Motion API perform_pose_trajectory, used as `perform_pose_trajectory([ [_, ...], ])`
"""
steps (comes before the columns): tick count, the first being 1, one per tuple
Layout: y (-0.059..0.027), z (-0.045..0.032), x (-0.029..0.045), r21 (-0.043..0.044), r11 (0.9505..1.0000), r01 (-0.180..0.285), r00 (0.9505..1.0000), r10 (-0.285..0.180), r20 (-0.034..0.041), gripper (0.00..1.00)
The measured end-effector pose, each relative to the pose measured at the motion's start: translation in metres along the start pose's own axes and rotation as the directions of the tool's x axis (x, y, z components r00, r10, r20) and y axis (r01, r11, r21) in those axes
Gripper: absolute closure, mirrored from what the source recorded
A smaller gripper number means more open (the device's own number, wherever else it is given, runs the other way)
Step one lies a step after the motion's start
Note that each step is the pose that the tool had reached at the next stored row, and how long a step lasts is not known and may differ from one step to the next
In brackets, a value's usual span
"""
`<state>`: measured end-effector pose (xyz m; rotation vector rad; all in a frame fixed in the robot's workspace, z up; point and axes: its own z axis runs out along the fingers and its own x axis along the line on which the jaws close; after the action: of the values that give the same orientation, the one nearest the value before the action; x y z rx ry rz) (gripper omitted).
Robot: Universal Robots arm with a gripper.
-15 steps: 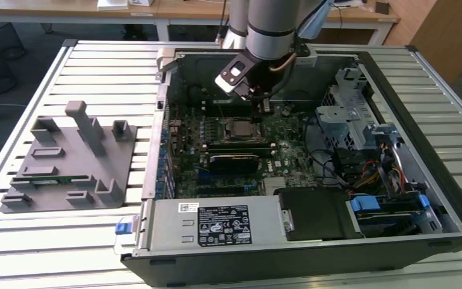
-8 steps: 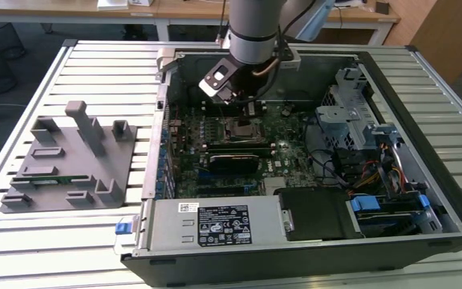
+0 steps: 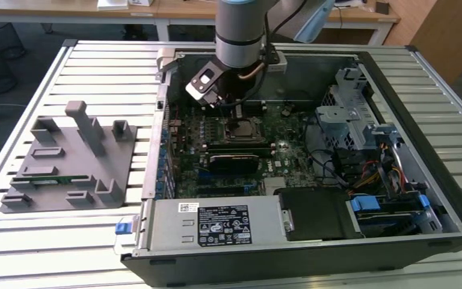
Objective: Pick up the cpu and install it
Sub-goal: 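Close the cpu cover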
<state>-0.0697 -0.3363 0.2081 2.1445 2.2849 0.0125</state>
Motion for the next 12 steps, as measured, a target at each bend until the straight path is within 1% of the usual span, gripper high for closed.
perform_pose_trajectory([
  [2,-0.0001,0.0036,0.0002,0.0,1.0,0.0,1.0,0.0,0.0,0.89],
  [5,0.0003,0.0053,0.0002,-0.0001,1.0,0.0,1.0,0.0,-0.0001,0.89],
  [12,0.0091,0.009,-0.0005,0.0006,1.0,0.0,1.0,0.0,-0.0008,0.89],
])
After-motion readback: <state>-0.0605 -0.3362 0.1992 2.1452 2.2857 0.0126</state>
